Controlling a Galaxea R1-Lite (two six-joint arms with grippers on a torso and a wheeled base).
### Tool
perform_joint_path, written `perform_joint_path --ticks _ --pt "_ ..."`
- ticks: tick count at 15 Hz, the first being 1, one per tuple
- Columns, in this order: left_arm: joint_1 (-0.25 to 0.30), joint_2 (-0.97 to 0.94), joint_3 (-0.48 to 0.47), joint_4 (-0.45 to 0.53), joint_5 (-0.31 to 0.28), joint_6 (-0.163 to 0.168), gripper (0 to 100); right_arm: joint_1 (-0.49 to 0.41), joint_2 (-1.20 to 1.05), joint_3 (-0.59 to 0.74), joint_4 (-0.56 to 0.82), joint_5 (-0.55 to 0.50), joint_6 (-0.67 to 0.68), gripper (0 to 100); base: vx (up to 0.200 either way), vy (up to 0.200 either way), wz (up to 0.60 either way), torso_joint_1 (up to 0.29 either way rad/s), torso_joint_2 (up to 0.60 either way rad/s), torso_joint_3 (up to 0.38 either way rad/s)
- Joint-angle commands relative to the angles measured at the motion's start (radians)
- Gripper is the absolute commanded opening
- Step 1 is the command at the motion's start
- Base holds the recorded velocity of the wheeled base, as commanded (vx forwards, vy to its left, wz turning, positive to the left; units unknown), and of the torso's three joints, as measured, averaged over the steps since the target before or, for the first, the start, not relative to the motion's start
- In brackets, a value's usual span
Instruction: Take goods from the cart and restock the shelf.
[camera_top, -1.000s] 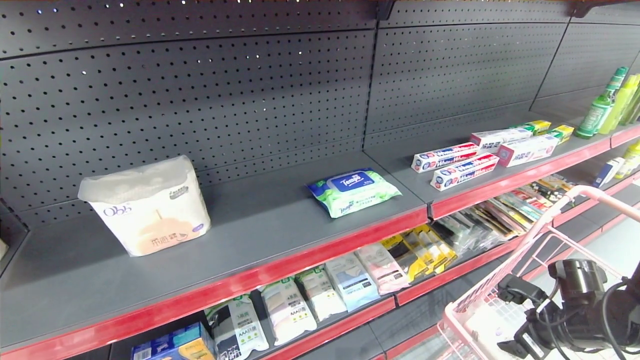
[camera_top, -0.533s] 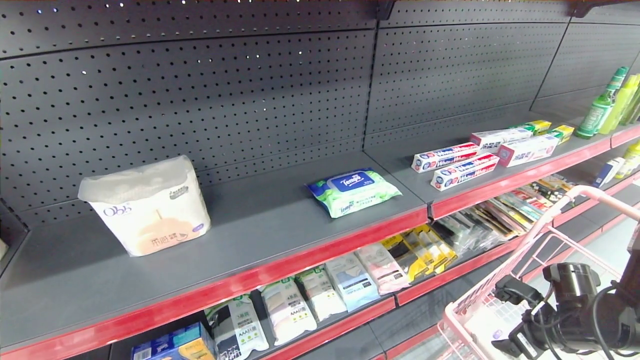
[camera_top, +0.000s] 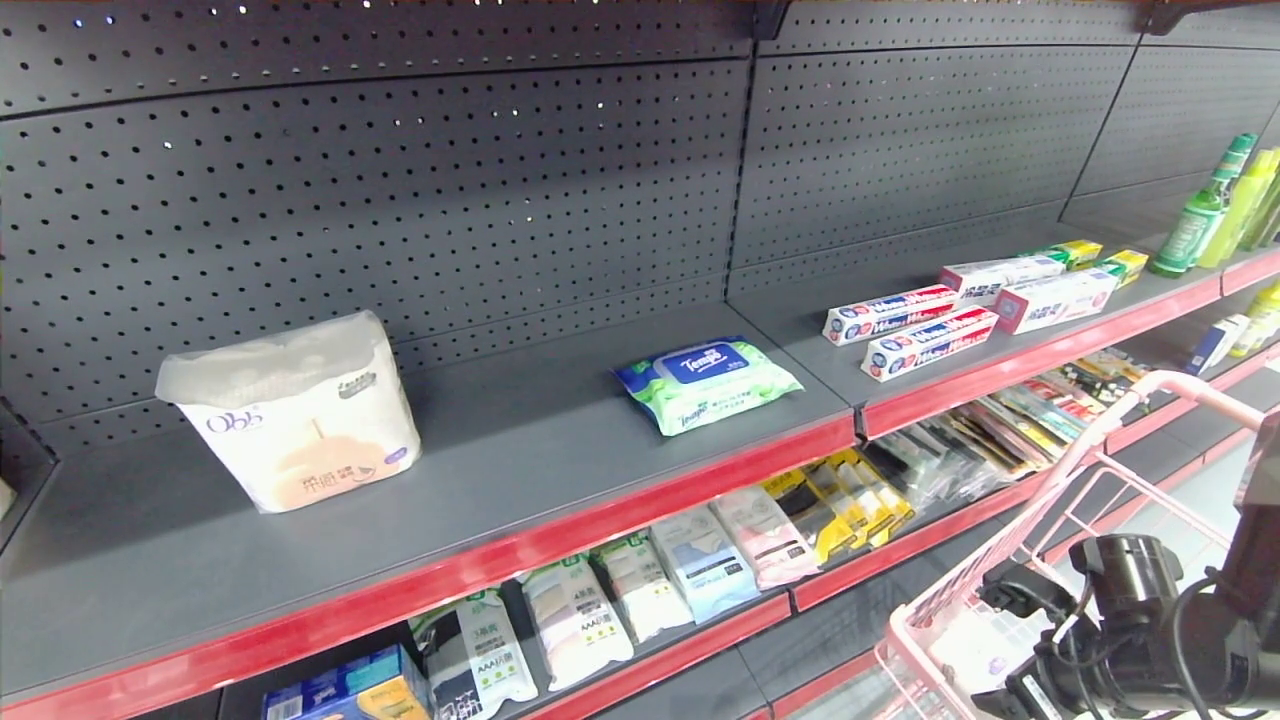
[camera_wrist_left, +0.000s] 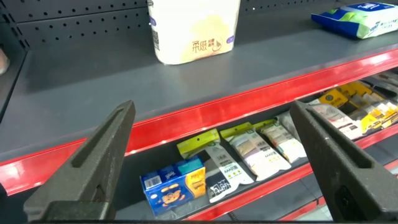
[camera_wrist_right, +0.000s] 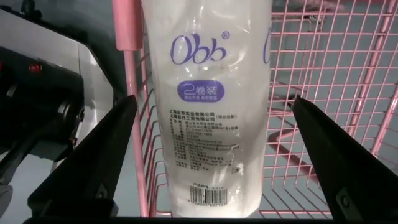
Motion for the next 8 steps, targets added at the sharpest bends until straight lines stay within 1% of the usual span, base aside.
perform_joint_path --ticks 1,8 --pt "0.001 0.001 0.0 0.0 0.0 0.0 100 0.002 0.009 0.001 0.001 -0.001 -0.002 100 0.0 0.0 0.0 0.0 0.0 0.0" --pt "0.001 0.001 0.0 0.0 0.0 0.0 100 0.002 0.009 0.003 0.002 -0.001 0.0 100 0.0 0.0 0.0 0.0 0.0 0.0"
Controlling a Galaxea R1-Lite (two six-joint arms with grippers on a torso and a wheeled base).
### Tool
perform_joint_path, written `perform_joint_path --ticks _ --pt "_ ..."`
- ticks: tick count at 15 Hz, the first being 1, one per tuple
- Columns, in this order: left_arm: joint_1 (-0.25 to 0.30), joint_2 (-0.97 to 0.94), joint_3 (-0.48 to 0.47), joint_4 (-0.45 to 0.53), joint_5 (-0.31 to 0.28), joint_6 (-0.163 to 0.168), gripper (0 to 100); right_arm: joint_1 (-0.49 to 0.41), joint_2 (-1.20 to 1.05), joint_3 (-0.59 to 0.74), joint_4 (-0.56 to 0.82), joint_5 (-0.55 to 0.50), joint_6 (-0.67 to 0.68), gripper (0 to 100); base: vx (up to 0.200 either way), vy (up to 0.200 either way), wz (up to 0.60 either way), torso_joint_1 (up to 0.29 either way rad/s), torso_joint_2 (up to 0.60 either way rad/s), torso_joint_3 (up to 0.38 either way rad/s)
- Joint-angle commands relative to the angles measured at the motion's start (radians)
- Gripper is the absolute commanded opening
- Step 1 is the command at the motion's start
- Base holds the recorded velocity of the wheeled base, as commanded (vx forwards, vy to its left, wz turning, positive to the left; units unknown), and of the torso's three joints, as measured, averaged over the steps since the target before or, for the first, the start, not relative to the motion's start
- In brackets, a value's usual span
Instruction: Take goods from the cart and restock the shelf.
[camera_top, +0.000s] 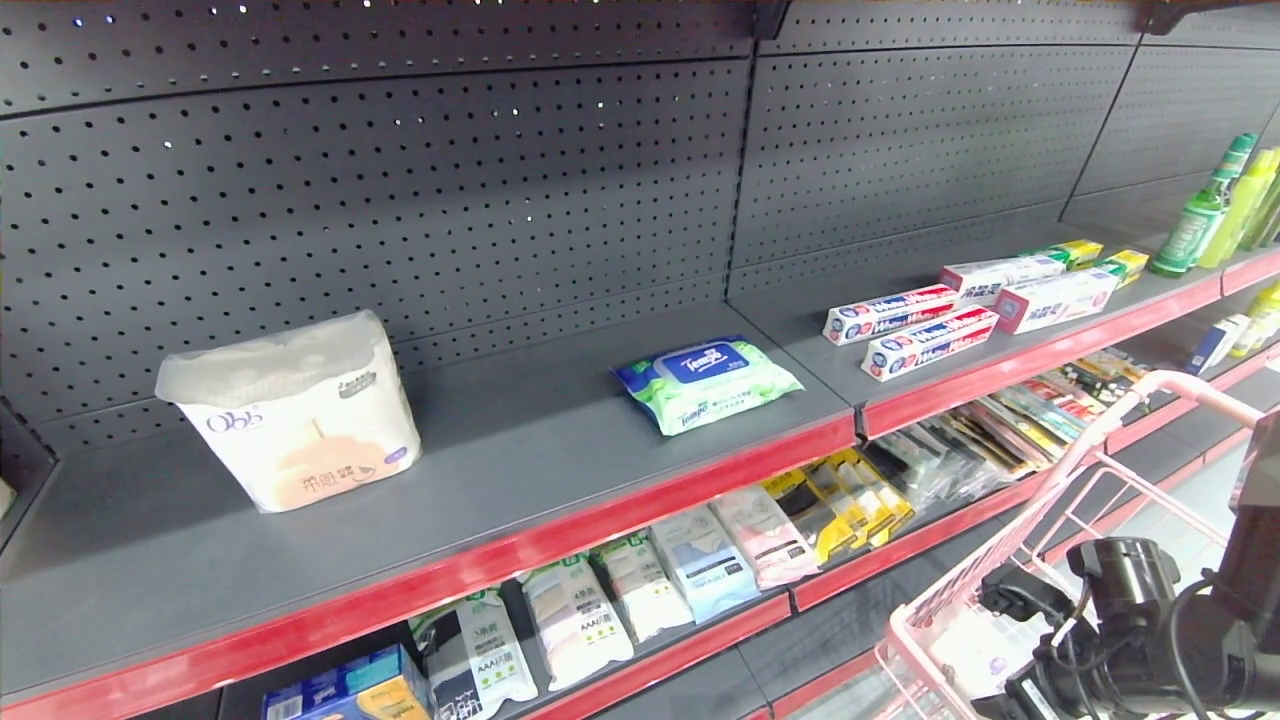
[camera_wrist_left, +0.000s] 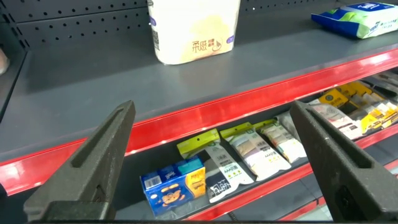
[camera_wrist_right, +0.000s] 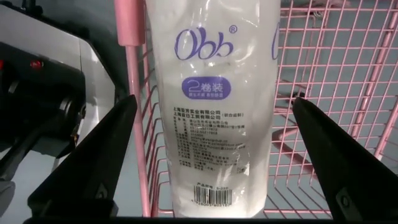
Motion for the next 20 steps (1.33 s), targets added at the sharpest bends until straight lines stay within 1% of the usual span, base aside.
perform_joint_path --ticks 1,8,14,15,17,20 --pt "0.0 0.0 0.0 0.001 0.0 0.0 100 0.001 -0.001 0.0 0.0 0.001 0.0 100 0.0 0.0 0.0 -0.105 0.23 0.154" --pt "0.0 0.0 0.0 0.001 0.0 0.0 100 -0.002 -0.001 0.0 0.0 0.001 0.0 100 0.0 0.0 0.0 -0.143 0.32 0.173" --pt "0.0 0.0 0.0 0.001 0.0 0.0 100 -0.008 0.015 -0.008 -0.005 -0.009 0.0 100 0.0 0.0 0.0 -0.005 0.01 0.005" --pt "0.001 0.0 0.0 0.001 0.0 0.0 100 -0.01 0.016 -0.008 -0.008 -0.016 0.0 100 0.0 0.0 0.0 0.0 0.0 0.0" --pt "0.0 0.0 0.0 0.001 0.0 0.0 100 -0.008 0.024 -0.009 -0.014 -0.072 -0.002 100 0.0 0.0 0.0 0.0 0.0 0.0" --pt "0.0 0.0 0.0 0.001 0.0 0.0 100 -0.008 0.03 -0.011 -0.023 -0.091 -0.005 100 0.0 0.0 0.0 0.0 0.0 0.0"
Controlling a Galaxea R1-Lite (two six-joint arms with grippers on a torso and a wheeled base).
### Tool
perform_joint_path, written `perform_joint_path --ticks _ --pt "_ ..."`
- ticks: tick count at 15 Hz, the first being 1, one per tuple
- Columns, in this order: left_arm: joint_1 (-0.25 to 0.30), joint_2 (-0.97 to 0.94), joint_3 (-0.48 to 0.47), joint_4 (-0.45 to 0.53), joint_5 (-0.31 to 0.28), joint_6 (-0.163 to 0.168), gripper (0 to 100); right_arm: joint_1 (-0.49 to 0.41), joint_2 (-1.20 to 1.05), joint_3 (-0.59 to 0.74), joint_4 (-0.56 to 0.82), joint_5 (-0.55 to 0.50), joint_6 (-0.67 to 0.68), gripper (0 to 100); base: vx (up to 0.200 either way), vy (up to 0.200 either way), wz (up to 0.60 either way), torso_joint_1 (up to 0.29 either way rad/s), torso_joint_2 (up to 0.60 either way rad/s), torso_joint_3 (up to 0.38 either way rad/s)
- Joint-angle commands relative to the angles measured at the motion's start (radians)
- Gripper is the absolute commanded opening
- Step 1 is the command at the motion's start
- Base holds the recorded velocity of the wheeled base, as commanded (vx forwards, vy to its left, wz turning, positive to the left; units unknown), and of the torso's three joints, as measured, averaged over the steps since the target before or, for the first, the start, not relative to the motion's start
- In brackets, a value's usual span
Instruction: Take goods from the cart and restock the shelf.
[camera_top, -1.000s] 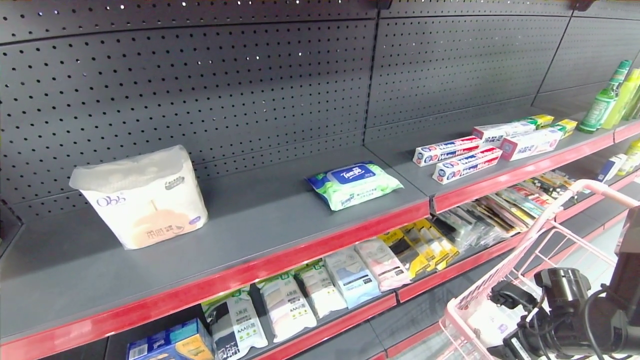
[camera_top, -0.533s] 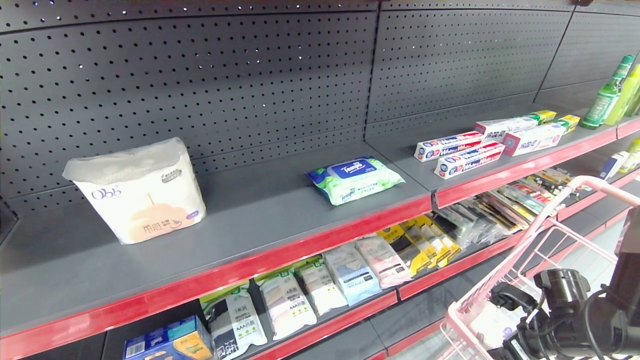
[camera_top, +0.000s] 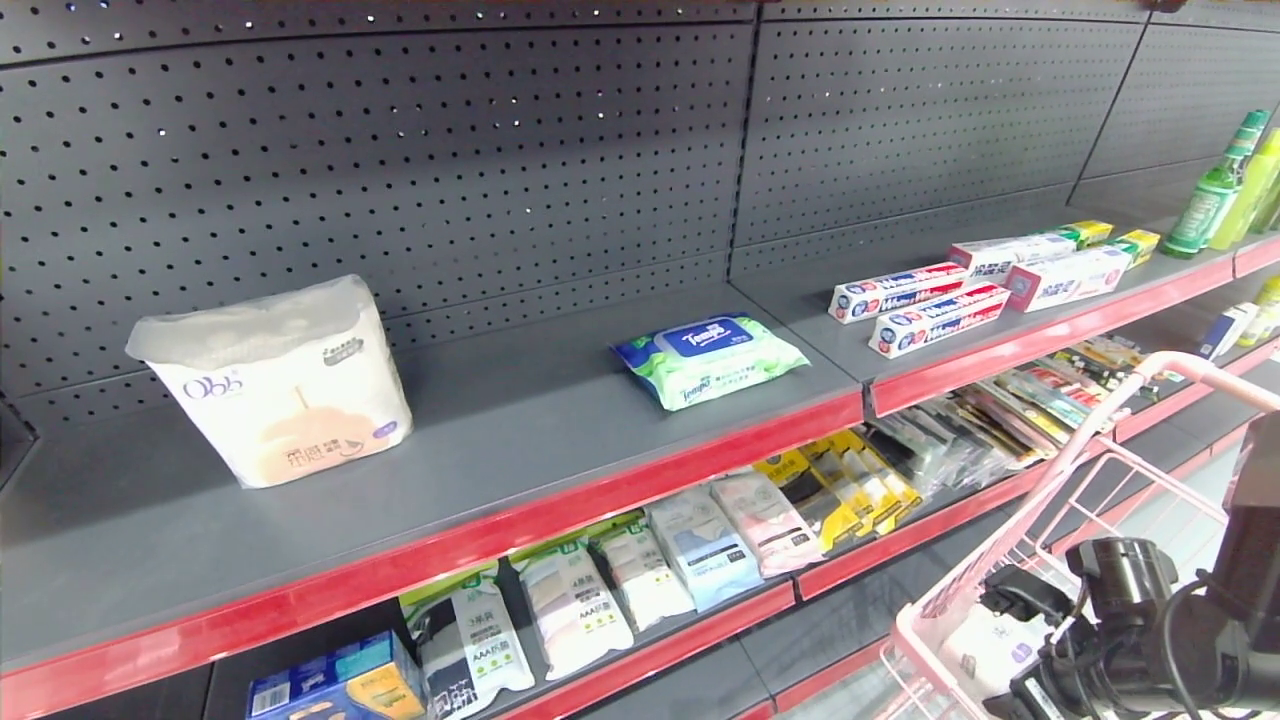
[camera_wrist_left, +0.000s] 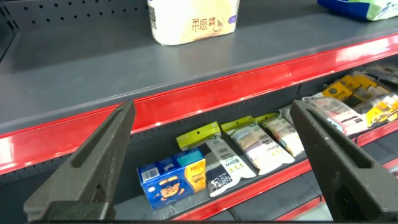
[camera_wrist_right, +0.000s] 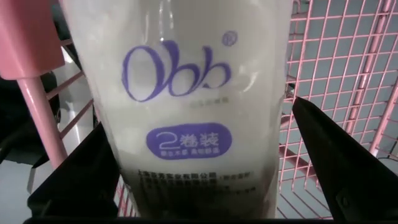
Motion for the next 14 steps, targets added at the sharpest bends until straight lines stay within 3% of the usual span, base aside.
perform_joint_path --ticks 1,12,13,14 --pt "0.001 0.001 0.0 0.0 0.0 0.0 100 0.001 0.005 0.0 0.001 -0.002 -0.003 100 0.0 0.0 0.0 0.0 0.0 0.0" --pt "0.001 0.001 0.0 0.0 0.0 0.0 100 0.019 0.011 -0.003 -0.007 -0.016 -0.011 100 0.0 0.0 0.0 0.0 0.0 0.0" --pt "0.001 0.001 0.0 0.0 0.0 0.0 100 0.018 0.011 -0.003 -0.007 -0.017 -0.026 0 0.0 0.0 0.0 0.0 0.0 0.0" --pt "0.001 0.001 0.0 0.0 0.0 0.0 100 0.018 0.011 -0.003 -0.009 -0.02 -0.032 0 0.0 0.0 0.0 0.0 0.0 0.0"
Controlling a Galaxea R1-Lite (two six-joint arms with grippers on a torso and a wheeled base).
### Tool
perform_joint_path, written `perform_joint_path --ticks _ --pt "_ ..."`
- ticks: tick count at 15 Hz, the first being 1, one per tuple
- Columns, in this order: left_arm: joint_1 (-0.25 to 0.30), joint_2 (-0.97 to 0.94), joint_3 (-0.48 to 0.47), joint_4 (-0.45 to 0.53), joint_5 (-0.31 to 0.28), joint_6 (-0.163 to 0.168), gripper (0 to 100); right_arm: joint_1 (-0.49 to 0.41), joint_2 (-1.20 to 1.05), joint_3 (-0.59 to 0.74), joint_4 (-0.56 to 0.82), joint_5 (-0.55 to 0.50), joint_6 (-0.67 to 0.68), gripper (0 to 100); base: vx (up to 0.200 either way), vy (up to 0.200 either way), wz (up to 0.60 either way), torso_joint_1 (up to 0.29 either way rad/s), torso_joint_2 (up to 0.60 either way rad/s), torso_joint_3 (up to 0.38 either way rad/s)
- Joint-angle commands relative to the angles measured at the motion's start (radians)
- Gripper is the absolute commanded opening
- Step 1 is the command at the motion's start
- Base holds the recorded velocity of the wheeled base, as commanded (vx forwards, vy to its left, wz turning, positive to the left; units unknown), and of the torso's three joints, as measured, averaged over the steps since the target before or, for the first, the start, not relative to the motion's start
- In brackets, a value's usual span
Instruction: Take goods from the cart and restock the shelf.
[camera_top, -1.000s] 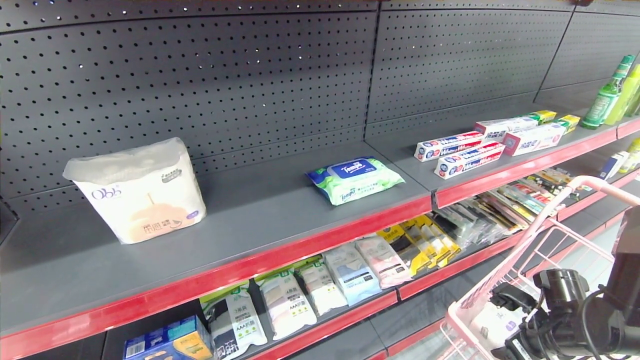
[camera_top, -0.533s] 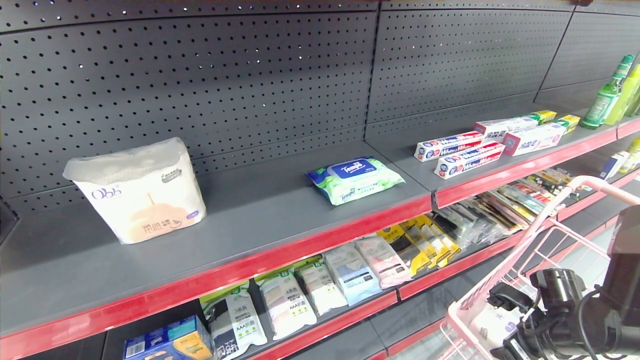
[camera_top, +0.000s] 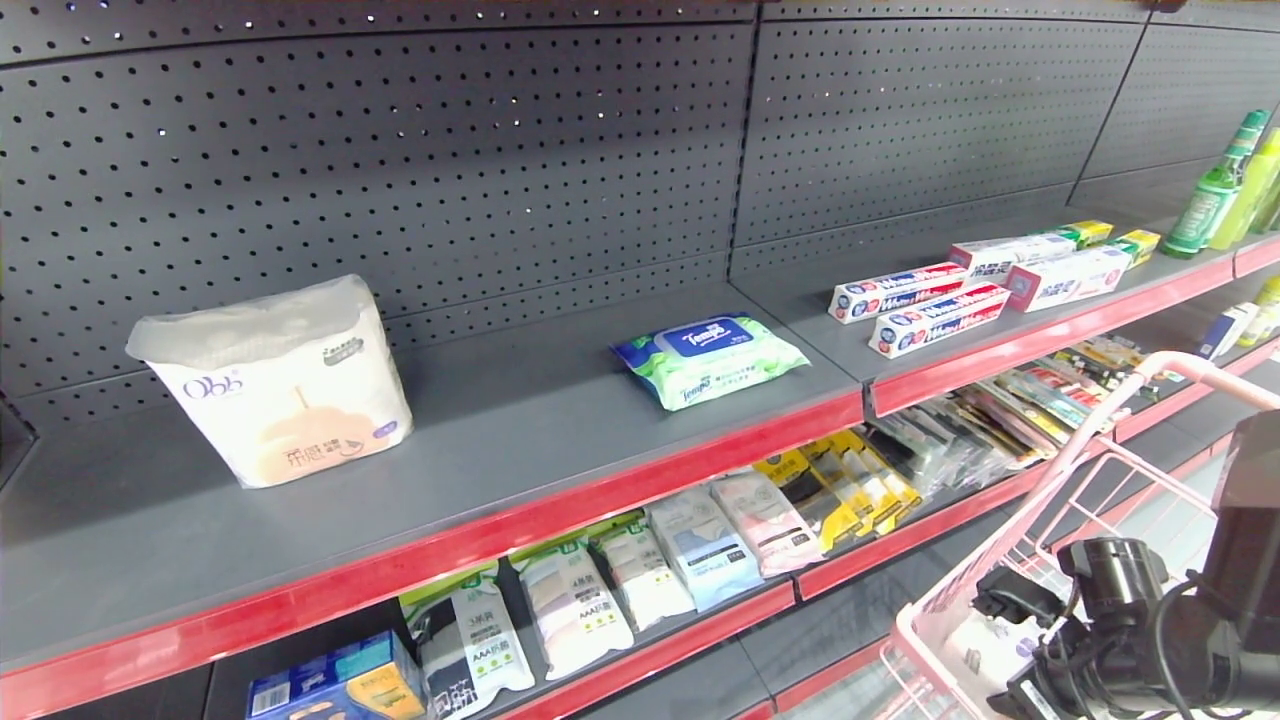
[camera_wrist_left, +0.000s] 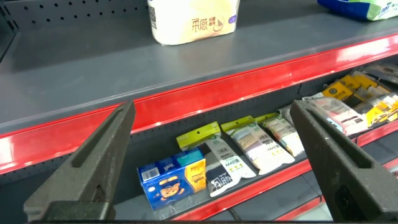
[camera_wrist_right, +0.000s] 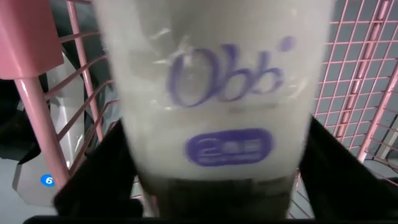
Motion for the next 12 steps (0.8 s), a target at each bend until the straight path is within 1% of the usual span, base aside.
perform_joint_path --ticks 1,4,6,9,12 --pt "0.0 0.001 0.0 0.0 0.0 0.0 100 -0.001 0.0 0.0 0.0 -0.002 -0.004 0 0.0 0.0 0.0 0.0 0.0 0.0" --pt "0.0 0.001 0.0 0.0 0.0 0.0 100 -0.001 0.0 0.0 0.0 -0.005 0.0 0 0.0 0.0 0.0 0.0 0.0 0.0" --pt "0.001 0.001 0.0 0.0 0.0 0.0 100 -0.001 -0.011 0.005 0.012 -0.004 0.028 0 0.0 0.0 0.0 0.0 0.0 0.0" --pt "0.0 0.001 0.0 0.0 0.0 0.0 100 -0.01 -0.081 0.0 0.013 -0.008 0.054 0 0.0 0.0 0.0 0.0 0.0 0.0" --pt "0.0 0.001 0.0 0.0 0.0 0.0 100 -0.05 -0.152 0.008 0.082 -0.037 0.052 0 0.0 0.0 0.0 0.0 0.0 0.0"
